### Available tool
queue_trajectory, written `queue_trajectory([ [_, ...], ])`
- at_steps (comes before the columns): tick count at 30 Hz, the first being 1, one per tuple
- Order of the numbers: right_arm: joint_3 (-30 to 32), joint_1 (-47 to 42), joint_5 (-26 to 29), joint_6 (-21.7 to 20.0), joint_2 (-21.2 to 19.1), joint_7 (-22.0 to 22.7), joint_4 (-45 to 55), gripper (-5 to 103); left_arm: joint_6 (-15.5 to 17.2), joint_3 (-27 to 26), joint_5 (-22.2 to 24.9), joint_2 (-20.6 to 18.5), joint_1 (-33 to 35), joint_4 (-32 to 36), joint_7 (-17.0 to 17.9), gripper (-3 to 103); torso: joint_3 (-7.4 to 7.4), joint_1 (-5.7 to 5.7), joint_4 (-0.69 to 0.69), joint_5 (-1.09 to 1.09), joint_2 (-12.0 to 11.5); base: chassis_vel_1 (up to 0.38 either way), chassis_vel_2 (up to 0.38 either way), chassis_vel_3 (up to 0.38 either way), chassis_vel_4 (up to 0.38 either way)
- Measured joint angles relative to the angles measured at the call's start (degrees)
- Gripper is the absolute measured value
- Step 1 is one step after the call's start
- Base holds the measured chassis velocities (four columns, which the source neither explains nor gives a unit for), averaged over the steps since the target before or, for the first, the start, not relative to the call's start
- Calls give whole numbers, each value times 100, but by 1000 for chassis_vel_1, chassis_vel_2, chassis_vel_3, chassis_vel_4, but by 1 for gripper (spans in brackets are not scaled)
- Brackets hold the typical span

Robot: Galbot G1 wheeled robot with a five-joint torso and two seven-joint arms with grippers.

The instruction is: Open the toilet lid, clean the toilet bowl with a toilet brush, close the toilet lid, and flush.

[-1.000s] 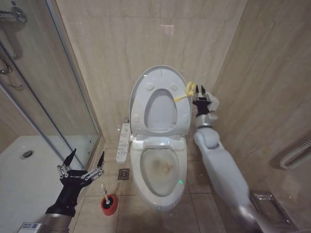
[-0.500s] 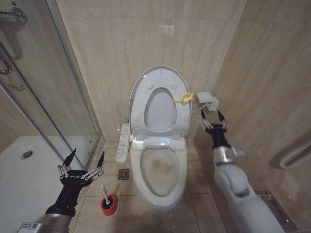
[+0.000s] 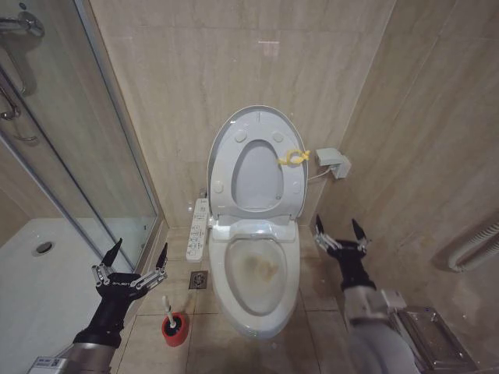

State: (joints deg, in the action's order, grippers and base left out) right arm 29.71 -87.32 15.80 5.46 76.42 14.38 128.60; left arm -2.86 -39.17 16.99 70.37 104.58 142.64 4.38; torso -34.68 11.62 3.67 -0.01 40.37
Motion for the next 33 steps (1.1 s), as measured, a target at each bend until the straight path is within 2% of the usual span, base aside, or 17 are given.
queue_trajectory([
  [2, 51, -444, -435, 83, 210, 26, 183, 100, 0, 0, 0, 0, 0, 0, 0, 100, 0, 0, 0, 0, 0, 0, 0, 0, 0],
  [6, 135, -1097, -833, 112, 349, 75, 592, 100, 0, 0, 0, 0, 0, 0, 0, 100, 0, 0, 1, 0, 0, 0, 0, 0, 0],
  [15, 289, -1841, -842, 54, 534, 75, 1463, 100, 0, 0, 0, 0, 0, 0, 0, 100, 0, 0, 0, -1, 0, 0, 0, 0, 0],
  [33, 153, -2025, -1081, 85, 755, -74, 1492, 100, 0, 0, 0, 0, 0, 0, 0, 100, -1, 1, 0, 0, -1, 0, 0, 0, 0],
])
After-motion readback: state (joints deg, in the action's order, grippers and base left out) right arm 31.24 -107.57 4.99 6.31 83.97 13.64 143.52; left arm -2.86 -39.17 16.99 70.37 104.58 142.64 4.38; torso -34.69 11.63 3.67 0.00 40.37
